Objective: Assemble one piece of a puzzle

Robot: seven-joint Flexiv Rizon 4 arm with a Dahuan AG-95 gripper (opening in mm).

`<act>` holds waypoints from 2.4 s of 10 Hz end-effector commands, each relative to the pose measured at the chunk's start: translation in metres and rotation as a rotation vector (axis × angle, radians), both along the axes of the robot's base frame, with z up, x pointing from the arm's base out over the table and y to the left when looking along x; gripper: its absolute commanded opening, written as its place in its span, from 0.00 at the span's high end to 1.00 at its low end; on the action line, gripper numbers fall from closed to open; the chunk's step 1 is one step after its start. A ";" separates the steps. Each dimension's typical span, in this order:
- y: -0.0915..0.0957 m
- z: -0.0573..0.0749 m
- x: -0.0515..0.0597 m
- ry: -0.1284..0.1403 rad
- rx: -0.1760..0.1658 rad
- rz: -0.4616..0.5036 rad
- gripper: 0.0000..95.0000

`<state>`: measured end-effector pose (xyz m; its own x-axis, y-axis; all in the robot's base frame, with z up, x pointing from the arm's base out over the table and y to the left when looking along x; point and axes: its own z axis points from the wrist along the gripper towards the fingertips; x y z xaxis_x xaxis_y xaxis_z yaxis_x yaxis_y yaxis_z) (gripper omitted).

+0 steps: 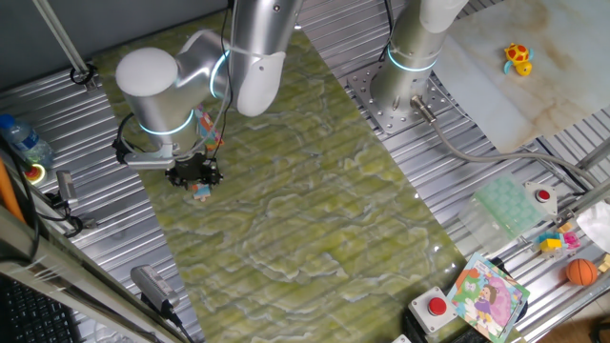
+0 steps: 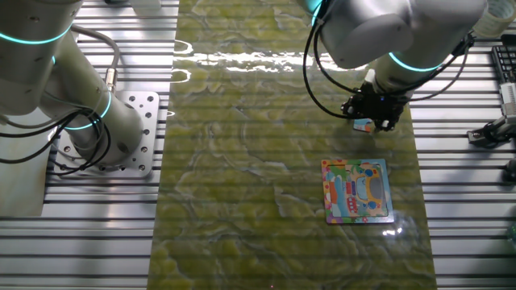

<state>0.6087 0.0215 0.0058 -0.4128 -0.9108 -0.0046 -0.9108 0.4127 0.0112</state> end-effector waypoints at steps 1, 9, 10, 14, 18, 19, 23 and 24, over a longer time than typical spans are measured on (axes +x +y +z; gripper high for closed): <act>-0.001 -0.006 0.001 -0.004 -0.005 0.018 0.40; 0.000 -0.002 -0.001 -0.017 -0.002 0.010 0.40; 0.000 -0.003 -0.001 -0.018 -0.002 0.010 0.40; 0.000 -0.003 -0.001 -0.046 -0.010 -0.002 0.40; 0.001 -0.003 0.000 -0.042 -0.005 -0.004 0.60; 0.001 -0.002 0.000 -0.037 -0.005 -0.009 0.60; 0.001 0.000 0.000 -0.035 -0.007 -0.020 0.80; 0.001 0.002 0.000 -0.042 -0.010 -0.034 1.00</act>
<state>0.6085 0.0230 0.0066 -0.4419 -0.8970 -0.0126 -0.8966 0.4420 -0.0263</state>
